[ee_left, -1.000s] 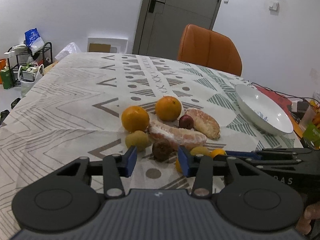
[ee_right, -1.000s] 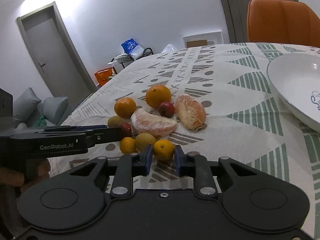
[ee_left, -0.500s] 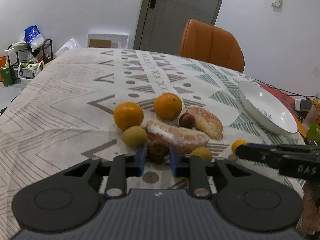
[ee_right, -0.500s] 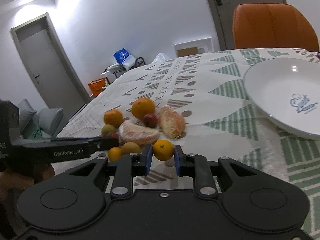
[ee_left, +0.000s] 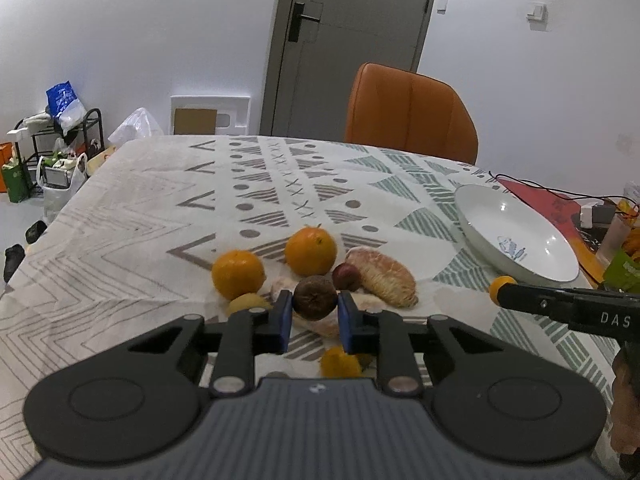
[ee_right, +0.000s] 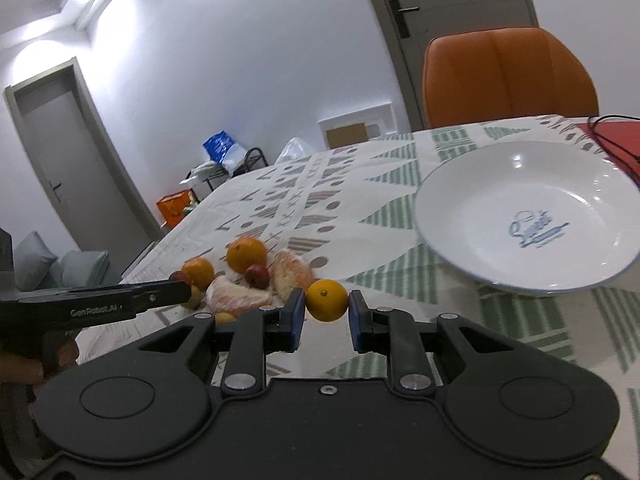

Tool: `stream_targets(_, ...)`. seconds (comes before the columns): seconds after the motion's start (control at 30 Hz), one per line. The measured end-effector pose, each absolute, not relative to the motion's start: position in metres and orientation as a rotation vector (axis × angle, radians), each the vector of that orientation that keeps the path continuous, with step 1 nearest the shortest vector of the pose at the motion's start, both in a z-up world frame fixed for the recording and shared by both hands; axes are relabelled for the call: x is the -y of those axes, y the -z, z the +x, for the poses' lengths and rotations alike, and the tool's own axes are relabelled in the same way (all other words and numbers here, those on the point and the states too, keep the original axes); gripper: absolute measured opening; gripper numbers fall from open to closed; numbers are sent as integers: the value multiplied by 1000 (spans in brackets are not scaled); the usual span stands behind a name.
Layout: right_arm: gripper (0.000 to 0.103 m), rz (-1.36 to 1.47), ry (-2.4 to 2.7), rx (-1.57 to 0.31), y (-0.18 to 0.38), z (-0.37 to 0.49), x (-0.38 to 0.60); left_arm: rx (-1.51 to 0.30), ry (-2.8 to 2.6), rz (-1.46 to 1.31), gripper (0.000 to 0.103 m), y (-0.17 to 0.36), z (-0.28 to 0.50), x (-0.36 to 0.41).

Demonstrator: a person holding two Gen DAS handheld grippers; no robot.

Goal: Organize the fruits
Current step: 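Drop the small orange into the plate with the right tool while the left tool drops the dark fruit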

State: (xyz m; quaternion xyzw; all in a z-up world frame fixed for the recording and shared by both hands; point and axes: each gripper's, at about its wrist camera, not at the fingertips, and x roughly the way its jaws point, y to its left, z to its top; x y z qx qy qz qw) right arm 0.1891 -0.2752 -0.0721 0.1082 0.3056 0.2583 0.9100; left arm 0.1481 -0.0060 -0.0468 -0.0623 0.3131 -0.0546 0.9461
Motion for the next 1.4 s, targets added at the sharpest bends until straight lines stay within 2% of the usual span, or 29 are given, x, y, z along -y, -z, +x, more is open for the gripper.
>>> stream_targets(1.1, 22, 304, -354, -584, 63, 202, 371, -616, 280, -12, 23, 21, 194, 109)
stream_targets(1.13, 23, 310, -341, -580, 63, 202, 374, -617, 283, -8, 23, 21, 194, 112)
stream_targets(1.3, 44, 337, -251, -549, 64, 202, 390, -626, 305, 16, 23, 22, 197, 128)
stream_targets(1.4, 45, 344, -254, -547, 65, 200, 397, -625, 317, 29, 23, 21, 198, 137)
